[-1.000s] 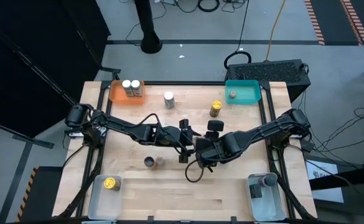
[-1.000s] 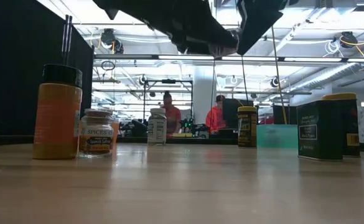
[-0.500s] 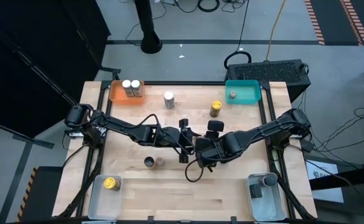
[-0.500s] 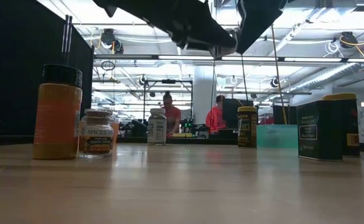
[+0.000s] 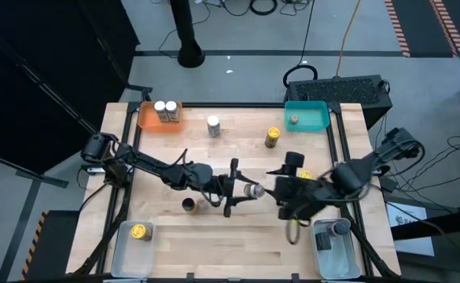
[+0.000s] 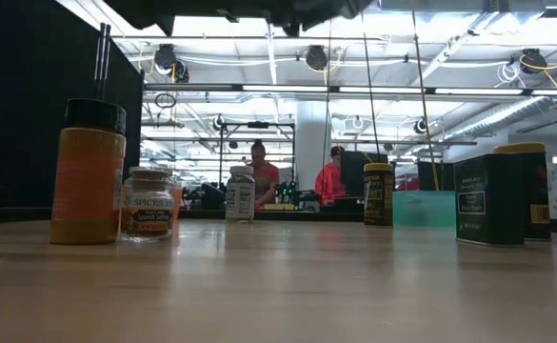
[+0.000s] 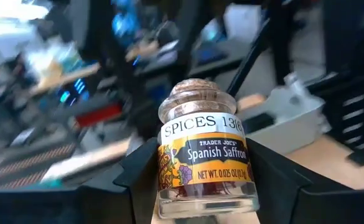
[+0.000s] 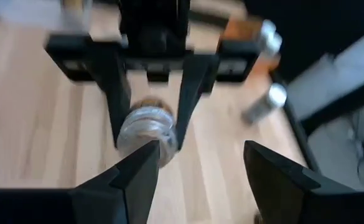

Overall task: Sort spices by type
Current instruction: Put the brown seasoning bottle into the blue bin

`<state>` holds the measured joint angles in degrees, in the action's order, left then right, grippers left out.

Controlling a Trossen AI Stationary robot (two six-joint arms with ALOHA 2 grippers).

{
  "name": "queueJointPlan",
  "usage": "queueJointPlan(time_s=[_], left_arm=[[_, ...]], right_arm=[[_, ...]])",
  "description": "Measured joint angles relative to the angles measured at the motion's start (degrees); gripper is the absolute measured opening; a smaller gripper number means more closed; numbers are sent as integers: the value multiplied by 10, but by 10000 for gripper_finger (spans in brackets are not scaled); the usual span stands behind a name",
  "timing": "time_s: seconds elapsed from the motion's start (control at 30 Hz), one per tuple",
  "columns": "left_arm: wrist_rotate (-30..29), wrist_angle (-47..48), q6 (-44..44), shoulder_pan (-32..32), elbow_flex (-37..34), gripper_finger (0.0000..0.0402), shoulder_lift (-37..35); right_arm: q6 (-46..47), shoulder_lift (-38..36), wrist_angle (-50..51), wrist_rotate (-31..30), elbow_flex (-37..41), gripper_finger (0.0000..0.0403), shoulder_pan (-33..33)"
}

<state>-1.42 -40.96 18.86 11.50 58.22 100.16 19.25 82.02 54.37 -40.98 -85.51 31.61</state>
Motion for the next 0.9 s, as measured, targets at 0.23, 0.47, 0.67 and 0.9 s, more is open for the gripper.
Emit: queueJointPlan(time_s=[0.23,0.47,0.67,0.9], left_arm=[[127,-56,17,9,-6,203,0],[174,-75,25,9,-6,203,0],[156,-89,26,8,-6,202,0],[125,-99,28,3,-6,201,0]], right_arm=[[-139,-54,-349,-100,171,215,75],[-329,-27,-710,-96,305,215,85],[-332,-28,-733,-82,310,215,76],[-335,-28,-747,-65,310,215,66]])
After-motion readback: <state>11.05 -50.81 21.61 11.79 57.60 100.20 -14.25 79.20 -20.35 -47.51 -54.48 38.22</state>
